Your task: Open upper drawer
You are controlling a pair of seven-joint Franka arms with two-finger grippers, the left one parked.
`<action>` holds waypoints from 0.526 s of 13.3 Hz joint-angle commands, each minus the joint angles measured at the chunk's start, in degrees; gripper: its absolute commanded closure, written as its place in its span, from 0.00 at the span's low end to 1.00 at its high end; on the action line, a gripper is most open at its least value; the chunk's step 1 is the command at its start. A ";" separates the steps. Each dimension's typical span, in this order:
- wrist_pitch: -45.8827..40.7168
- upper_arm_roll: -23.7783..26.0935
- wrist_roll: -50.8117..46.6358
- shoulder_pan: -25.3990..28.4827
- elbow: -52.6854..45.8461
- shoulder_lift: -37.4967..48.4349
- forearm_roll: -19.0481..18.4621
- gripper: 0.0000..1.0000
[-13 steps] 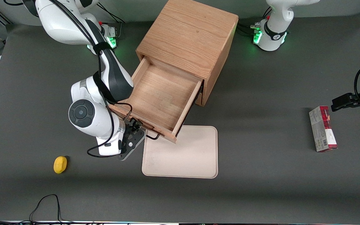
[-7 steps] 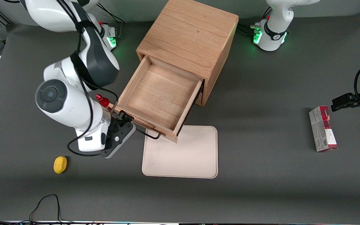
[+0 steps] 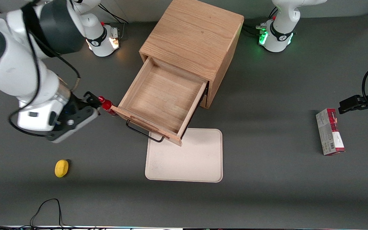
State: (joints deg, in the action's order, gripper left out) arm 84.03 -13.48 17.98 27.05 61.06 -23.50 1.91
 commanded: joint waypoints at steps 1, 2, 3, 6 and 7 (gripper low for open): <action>0.69 -1.28 -7.51 -0.50 9.58 7.40 -1.38 0.00; 0.87 -0.76 -9.70 -2.85 10.90 8.72 -1.29 0.00; 1.39 0.29 -11.81 -5.40 11.61 9.43 -1.03 0.00; 7.00 8.36 -14.55 -16.99 21.07 16.01 -1.03 0.00; 7.63 9.43 -14.38 -19.81 23.81 17.69 -1.03 0.00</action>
State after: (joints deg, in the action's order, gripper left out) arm 88.19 -7.94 5.95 12.16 75.64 -12.27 1.69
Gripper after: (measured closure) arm 0.000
